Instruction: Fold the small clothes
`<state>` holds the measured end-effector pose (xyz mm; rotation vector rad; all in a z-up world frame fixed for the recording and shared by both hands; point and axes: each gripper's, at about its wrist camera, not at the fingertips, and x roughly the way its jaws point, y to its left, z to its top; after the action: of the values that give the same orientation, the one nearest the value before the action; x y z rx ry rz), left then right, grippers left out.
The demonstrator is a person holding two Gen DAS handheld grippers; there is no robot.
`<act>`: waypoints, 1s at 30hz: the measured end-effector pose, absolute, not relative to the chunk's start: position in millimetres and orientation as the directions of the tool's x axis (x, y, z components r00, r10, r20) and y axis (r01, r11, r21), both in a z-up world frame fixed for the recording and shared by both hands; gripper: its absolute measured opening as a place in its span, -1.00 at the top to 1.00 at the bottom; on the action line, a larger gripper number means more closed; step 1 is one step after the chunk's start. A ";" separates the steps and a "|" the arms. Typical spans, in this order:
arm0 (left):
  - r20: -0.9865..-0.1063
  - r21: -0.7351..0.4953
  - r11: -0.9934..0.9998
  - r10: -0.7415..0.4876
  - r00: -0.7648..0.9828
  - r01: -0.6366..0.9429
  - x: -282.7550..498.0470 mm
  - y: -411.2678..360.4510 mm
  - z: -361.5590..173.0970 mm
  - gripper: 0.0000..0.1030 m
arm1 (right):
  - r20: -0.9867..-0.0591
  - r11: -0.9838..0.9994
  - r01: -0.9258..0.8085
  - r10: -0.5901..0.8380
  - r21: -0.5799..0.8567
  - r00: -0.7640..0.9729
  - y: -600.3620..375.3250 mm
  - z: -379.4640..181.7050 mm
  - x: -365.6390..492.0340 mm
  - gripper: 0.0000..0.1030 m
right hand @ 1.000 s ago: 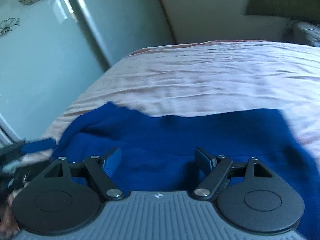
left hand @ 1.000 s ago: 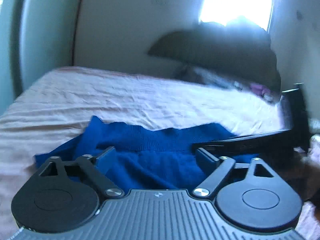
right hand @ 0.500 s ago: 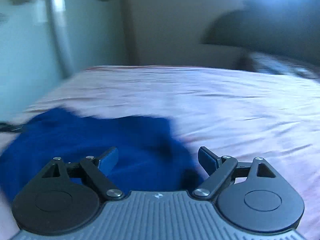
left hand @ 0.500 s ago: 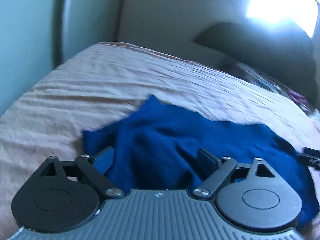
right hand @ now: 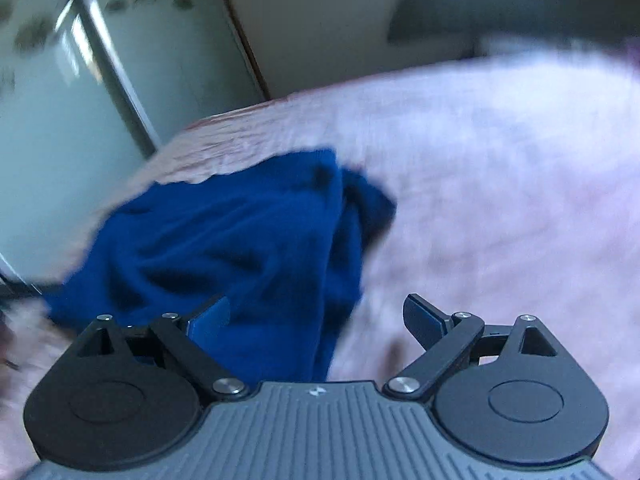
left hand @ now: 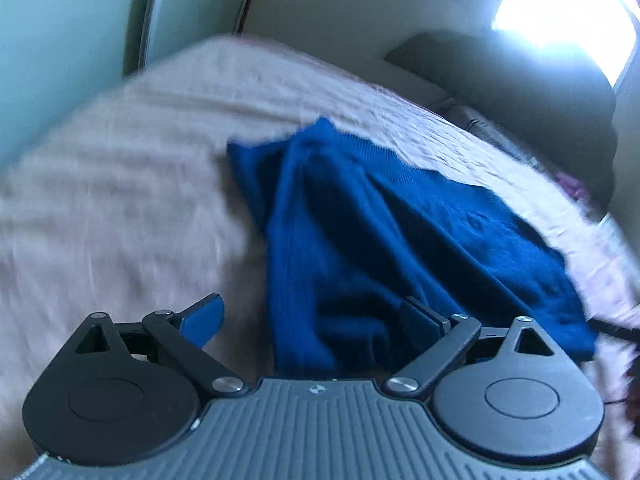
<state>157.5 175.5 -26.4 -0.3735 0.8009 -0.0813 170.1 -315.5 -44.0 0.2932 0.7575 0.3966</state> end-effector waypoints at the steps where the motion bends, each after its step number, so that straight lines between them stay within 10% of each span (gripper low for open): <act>1: -0.680 -0.405 0.911 -0.241 0.692 -0.080 152.6 179.7 -30.2 -0.86 | -0.591 0.847 -0.230 0.505 0.479 0.629 -321.0 -53.5 168.4 -0.84; 10: -0.600 -0.545 0.831 -0.297 0.742 -0.108 139.1 173.7 -35.6 -0.93 | -0.492 0.707 -0.230 0.653 0.669 0.576 -302.0 -63.5 161.2 -0.74; 11: -0.596 -0.539 0.835 -0.285 0.751 -0.111 139.4 171.1 -35.5 -0.90 | -0.491 0.711 -0.231 0.648 0.664 0.582 -300.6 -64.1 161.0 -0.58; 13: -0.591 -0.538 0.834 -0.268 0.761 -0.125 141.2 169.5 -37.5 -0.29 | -0.518 0.734 -0.196 0.618 0.651 0.592 -304.6 -67.7 159.6 0.75; 16: -0.606 -0.543 0.825 -0.256 0.753 -0.157 143.7 175.8 -42.0 0.76 | -0.495 0.700 -0.166 0.633 0.695 0.595 -316.8 -76.7 155.7 0.78; 30: -0.672 -0.441 0.885 -0.214 0.709 -0.151 117.7 199.1 -35.2 0.94 | -0.647 0.920 -0.193 0.378 0.340 0.662 -325.6 -41.3 138.6 0.82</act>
<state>117.7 199.1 -35.2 -0.4964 0.7907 -0.0363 138.6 -325.6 -41.3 0.2516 0.7846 0.3266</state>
